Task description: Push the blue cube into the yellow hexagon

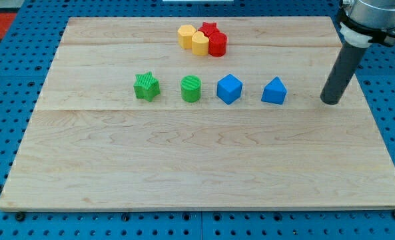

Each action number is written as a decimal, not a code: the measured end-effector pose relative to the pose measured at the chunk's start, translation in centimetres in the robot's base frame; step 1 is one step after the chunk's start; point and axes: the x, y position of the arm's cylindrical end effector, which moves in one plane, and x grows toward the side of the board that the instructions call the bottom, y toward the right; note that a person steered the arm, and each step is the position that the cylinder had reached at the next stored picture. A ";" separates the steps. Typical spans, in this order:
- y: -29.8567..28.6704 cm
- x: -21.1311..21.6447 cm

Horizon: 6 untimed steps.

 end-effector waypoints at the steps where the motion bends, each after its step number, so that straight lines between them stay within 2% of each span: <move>1: -1.8 0.4; 3: -9.7 -4.5; 4: -8.5 -1.4; 5: -7.8 -0.1; 6: -13.4 -0.3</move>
